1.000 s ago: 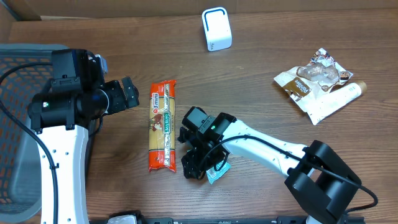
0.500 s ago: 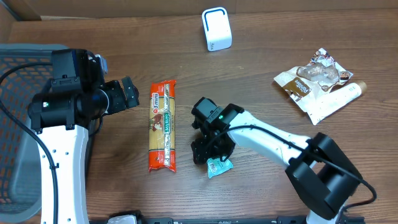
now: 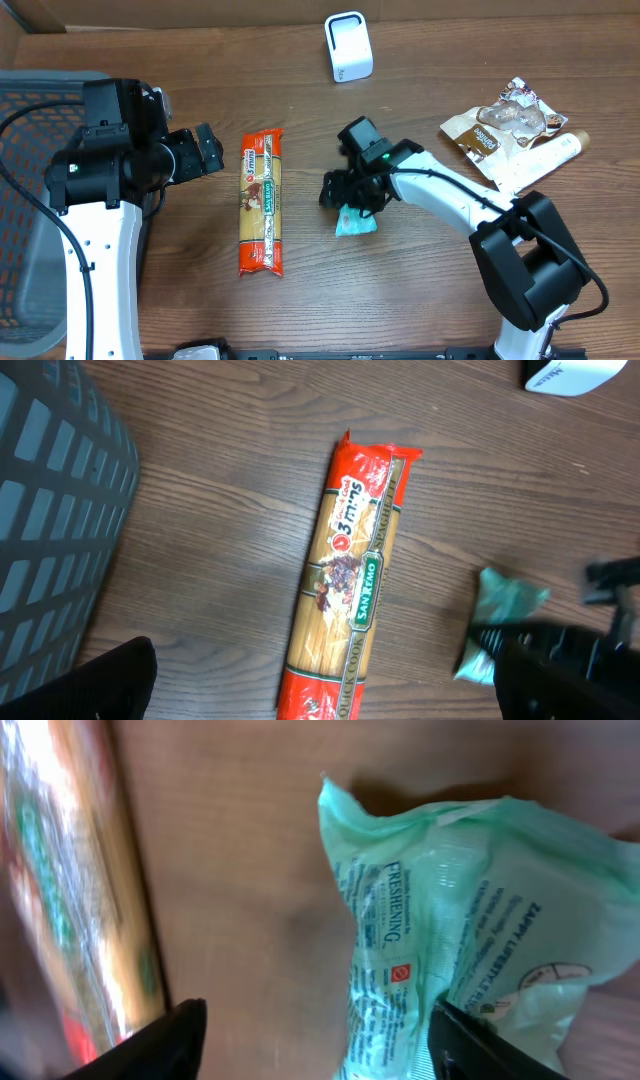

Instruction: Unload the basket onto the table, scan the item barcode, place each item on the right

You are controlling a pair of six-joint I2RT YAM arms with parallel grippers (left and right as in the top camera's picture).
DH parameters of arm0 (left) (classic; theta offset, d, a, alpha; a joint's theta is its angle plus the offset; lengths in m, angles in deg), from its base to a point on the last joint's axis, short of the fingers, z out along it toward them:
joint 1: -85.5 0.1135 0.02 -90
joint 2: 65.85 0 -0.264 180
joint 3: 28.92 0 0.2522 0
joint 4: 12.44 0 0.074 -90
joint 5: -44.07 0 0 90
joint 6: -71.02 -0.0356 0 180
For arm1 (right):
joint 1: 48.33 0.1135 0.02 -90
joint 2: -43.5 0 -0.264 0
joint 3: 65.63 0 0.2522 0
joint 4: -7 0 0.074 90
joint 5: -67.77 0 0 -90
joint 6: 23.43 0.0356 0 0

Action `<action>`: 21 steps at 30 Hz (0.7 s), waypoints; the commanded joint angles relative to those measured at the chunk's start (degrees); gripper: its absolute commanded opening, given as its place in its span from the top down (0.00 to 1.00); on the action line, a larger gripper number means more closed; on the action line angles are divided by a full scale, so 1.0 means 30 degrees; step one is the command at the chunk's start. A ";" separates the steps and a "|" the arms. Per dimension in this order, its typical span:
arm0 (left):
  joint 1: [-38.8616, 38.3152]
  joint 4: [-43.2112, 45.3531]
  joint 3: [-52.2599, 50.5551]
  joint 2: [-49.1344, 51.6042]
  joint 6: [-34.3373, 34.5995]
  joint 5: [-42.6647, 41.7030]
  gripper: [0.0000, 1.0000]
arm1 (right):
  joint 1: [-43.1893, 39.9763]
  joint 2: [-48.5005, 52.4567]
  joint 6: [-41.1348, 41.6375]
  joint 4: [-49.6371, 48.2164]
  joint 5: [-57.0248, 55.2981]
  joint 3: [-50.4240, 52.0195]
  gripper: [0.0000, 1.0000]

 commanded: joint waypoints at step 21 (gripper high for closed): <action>-0.0007 0.0036 0.0357 0.0146 -0.0291 0.0131 0.00 | -0.2047 -0.2069 -1.7012 0.4466 -0.3993 -0.4517 0.05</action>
